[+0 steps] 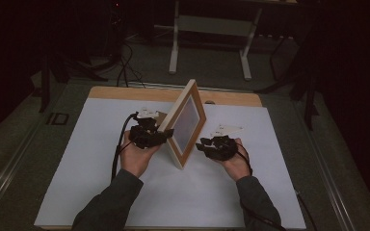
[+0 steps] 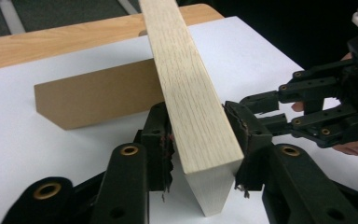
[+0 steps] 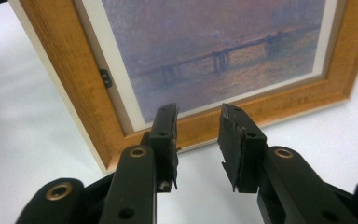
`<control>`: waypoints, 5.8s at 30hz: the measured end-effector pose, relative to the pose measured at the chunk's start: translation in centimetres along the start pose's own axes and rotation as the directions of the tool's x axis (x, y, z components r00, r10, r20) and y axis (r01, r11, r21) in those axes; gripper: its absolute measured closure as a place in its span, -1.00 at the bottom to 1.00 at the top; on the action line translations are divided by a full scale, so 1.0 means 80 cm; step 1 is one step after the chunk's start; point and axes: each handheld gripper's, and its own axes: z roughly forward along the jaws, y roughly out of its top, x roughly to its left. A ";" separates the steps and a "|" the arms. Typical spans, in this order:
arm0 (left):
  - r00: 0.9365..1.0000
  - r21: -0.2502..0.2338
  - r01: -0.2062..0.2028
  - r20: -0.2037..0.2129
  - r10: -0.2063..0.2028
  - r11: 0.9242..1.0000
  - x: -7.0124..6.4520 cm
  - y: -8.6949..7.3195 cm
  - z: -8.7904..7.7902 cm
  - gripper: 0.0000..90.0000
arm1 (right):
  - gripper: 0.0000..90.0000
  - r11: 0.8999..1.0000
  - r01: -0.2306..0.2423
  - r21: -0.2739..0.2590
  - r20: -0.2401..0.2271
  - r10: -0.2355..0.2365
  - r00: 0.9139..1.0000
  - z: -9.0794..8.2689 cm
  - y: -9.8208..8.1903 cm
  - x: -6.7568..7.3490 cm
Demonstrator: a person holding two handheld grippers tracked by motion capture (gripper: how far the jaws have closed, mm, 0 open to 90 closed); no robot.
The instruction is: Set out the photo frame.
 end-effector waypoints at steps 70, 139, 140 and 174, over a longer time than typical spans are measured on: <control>0.962 -0.135 -0.011 0.270 0.047 0.991 0.055 -0.027 -0.011 0.62 | 0.18 0.988 -0.105 -0.115 0.198 0.127 0.972 -0.056 0.000 -0.060; 0.869 -0.053 -0.108 0.479 0.120 0.993 0.089 -0.013 -0.005 0.61 | -0.34 0.991 -0.105 -0.081 -0.023 0.103 0.994 -0.030 0.028 -0.086; 0.873 -0.051 -0.108 0.473 0.119 0.993 0.089 -0.013 -0.006 0.61 | -0.33 0.991 -0.105 -0.081 -0.023 0.103 0.994 -0.029 0.027 -0.086; 0.959 -0.028 -0.070 0.275 0.075 0.997 0.087 -0.028 -0.015 0.58 | 0.04 0.985 -0.149 -0.088 -0.059 0.144 0.988 -0.035 0.016 -0.094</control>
